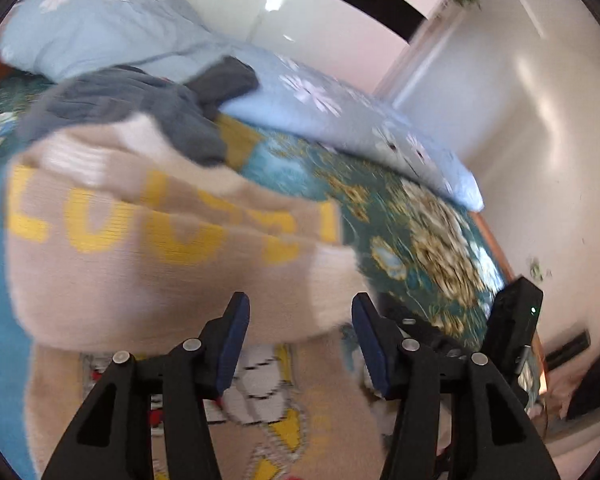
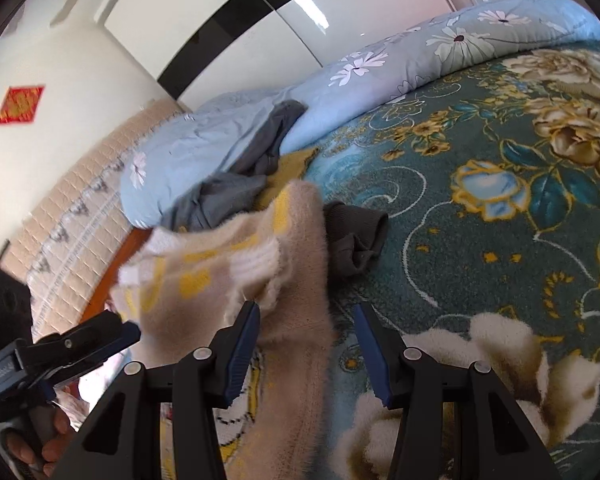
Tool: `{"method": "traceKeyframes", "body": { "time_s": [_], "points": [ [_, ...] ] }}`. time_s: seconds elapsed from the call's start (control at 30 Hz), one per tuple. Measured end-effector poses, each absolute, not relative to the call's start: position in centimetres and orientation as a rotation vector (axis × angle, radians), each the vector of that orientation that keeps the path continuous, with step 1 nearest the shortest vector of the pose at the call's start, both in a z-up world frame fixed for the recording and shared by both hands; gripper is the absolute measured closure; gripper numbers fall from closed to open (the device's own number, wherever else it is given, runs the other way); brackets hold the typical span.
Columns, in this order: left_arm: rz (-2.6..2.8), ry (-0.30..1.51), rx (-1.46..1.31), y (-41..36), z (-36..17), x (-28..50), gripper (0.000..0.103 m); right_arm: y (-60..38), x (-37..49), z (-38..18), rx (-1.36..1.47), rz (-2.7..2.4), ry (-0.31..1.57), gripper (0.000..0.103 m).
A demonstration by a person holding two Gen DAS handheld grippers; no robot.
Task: Fold clothes
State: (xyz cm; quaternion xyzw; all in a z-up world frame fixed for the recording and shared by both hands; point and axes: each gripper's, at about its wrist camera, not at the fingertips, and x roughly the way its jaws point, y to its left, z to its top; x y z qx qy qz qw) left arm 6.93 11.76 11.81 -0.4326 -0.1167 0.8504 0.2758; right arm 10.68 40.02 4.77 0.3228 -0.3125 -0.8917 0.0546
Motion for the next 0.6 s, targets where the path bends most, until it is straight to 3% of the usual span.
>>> {"method": "traceKeyframes", "body": {
  "time_s": [0.27,0.6],
  "points": [
    [2.429,-0.557,-1.254,3.1,9.9,5.8,0.048,40.2,9.5,3.9,0.938,-2.471,-1.127,0.049],
    [2.456,-0.619,-1.294,0.4,8.7,5.7,0.048,36.5,6.5,5.6,1.088,-2.519,-0.980,0.052]
  ]
}}
